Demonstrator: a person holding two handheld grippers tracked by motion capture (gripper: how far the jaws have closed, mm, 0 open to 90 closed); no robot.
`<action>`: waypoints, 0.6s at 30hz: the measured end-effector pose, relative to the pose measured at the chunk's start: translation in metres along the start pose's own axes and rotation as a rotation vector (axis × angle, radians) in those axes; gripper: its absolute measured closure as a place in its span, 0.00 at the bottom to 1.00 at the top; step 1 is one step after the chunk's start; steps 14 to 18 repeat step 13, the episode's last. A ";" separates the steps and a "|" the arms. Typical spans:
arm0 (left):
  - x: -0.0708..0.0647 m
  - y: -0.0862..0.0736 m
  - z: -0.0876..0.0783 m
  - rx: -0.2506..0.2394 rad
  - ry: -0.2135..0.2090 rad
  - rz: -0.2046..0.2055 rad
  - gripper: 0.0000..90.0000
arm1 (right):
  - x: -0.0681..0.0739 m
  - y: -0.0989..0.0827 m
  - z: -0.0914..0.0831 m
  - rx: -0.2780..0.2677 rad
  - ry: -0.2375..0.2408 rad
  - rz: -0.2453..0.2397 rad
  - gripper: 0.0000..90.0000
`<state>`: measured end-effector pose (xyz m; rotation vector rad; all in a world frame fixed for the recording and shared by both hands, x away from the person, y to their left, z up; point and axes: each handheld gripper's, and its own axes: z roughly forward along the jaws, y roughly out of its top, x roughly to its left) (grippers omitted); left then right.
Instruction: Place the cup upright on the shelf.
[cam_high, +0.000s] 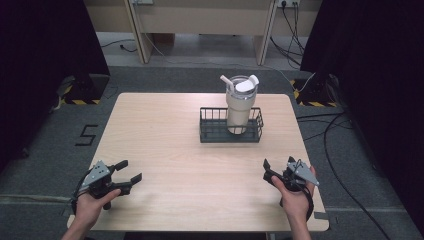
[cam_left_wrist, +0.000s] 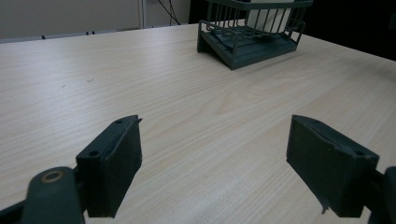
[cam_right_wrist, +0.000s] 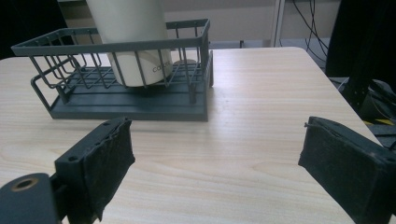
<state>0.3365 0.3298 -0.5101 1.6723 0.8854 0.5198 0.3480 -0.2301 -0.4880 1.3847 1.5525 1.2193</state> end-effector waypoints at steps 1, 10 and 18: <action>0.000 0.000 0.000 0.000 0.000 0.000 0.19 | 0.000 -0.001 0.000 -0.001 -0.001 -0.001 0.11; 0.000 0.000 0.000 0.000 0.000 0.001 0.19 | -0.002 -0.004 -0.001 -0.014 0.007 0.016 0.15; 0.000 0.001 0.000 -0.001 0.000 0.003 0.19 | -0.002 -0.003 -0.002 -0.021 0.017 0.037 0.17</action>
